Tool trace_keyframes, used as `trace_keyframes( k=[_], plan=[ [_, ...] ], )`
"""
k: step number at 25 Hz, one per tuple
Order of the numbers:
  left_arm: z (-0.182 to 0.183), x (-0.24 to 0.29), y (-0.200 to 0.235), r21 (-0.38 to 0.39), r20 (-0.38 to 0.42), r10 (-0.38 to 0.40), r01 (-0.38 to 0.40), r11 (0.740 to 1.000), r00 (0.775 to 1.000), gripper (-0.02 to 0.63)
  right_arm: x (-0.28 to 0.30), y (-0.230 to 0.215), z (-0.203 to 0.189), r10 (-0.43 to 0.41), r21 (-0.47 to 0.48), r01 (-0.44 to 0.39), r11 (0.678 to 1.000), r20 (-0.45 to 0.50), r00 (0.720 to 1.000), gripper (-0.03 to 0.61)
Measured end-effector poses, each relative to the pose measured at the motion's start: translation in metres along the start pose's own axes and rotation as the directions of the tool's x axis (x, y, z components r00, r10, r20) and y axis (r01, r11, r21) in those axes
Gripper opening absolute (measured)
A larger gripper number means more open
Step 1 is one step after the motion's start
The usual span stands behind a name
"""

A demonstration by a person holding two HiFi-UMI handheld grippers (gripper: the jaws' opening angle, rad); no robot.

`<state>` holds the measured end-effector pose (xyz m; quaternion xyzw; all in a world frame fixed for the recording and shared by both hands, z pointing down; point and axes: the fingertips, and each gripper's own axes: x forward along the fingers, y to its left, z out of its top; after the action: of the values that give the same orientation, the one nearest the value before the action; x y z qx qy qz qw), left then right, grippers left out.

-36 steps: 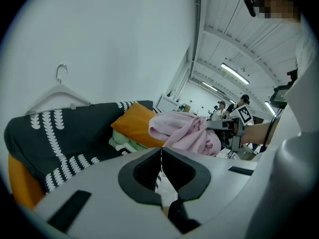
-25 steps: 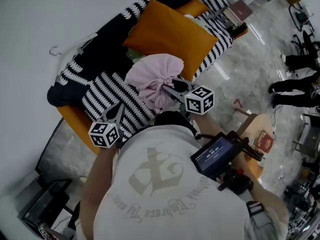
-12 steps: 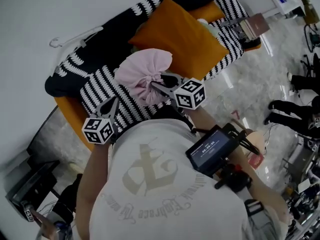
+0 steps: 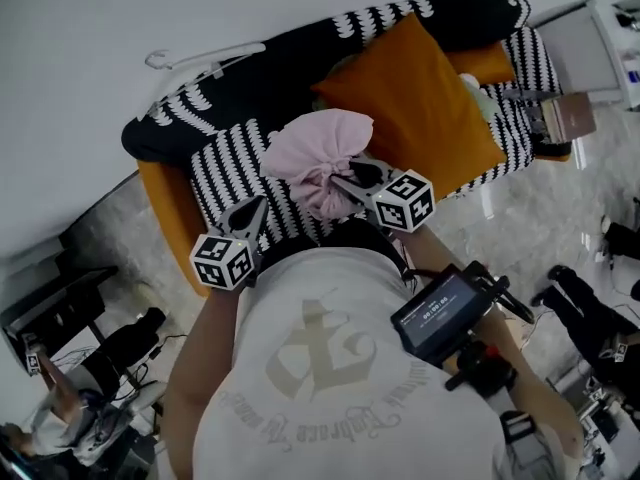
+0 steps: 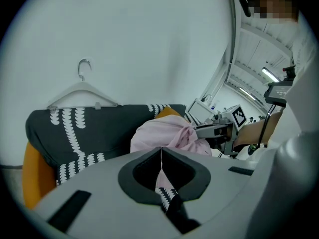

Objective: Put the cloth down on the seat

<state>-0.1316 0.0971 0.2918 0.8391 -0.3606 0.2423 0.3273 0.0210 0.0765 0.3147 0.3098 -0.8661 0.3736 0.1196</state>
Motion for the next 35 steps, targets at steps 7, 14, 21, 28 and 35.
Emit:
trace_keyframes(
  k=[7, 14, 21, 28, 35],
  plan=[
    [0.007, 0.013, 0.006, -0.057, -0.025, 0.062, -0.063, 0.996, 0.998, 0.017, 0.026, -0.025, -0.007, 0.074, -0.008, -0.076, 0.997, -0.106, 0.992, 0.161],
    [-0.005, 0.014, 0.009, -0.104, -0.048, 0.089, -0.094, 0.99, 0.995, 0.017, 0.049, -0.035, -0.031, 0.105, -0.015, -0.11, 0.994, -0.196, 0.975, 0.161],
    [-0.019, 0.027, 0.007, -0.132, -0.09, 0.074, -0.085, 0.988, 0.993, 0.017, 0.066, -0.041, -0.055, 0.113, -0.039, -0.129, 0.991, -0.28, 0.953, 0.16],
    [-0.033, 0.049, 0.002, -0.118, -0.125, 0.025, -0.04, 0.992, 0.992, 0.017, 0.081, -0.059, -0.089, 0.072, -0.026, -0.084, 0.996, -0.317, 0.946, 0.16],
    [-0.056, 0.065, 0.003, -0.135, -0.163, -0.016, -0.006, 0.991, 0.986, 0.017, 0.097, -0.078, -0.113, 0.037, 0.029, -0.029, 0.999, -0.326, 0.945, 0.16]
  ],
)
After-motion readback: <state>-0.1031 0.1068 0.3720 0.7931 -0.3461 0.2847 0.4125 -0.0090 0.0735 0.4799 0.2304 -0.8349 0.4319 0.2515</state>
